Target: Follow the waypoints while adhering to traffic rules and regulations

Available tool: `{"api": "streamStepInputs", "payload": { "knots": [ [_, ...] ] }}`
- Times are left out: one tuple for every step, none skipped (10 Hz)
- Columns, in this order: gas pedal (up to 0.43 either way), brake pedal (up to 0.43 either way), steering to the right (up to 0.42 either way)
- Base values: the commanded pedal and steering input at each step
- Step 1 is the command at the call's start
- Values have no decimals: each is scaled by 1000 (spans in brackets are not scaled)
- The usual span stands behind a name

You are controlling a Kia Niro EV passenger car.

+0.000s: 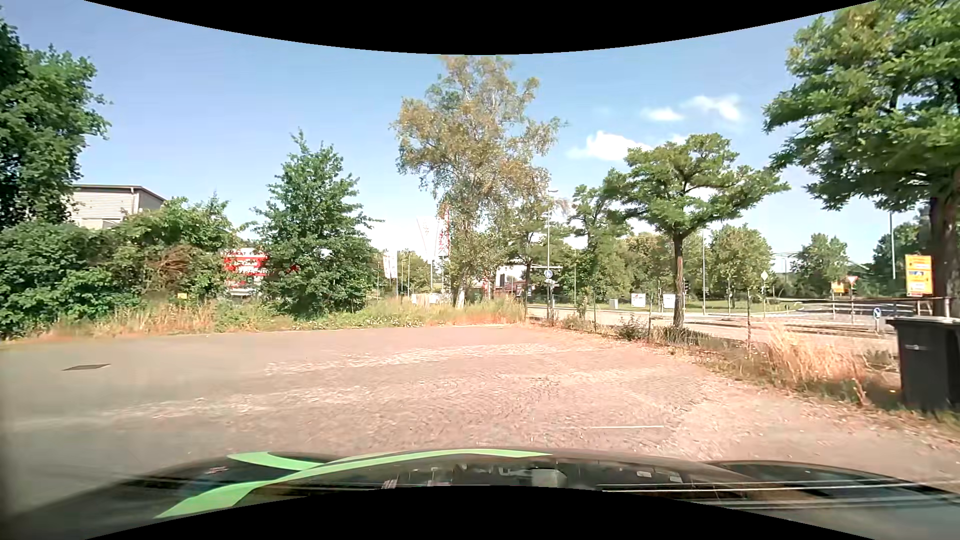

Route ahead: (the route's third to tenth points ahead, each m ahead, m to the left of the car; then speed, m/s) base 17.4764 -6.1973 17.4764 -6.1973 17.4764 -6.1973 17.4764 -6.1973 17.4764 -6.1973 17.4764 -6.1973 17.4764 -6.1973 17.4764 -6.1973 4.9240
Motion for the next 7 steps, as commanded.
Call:
{"api": "streamStepInputs", "payload": {
  "knots": [
    [0,0,51],
    [0,0,55],
    [0,0,56],
    [0,0,56],
    [28,0,56],
    [59,0,64],
    [59,0,67]
  ]
}}
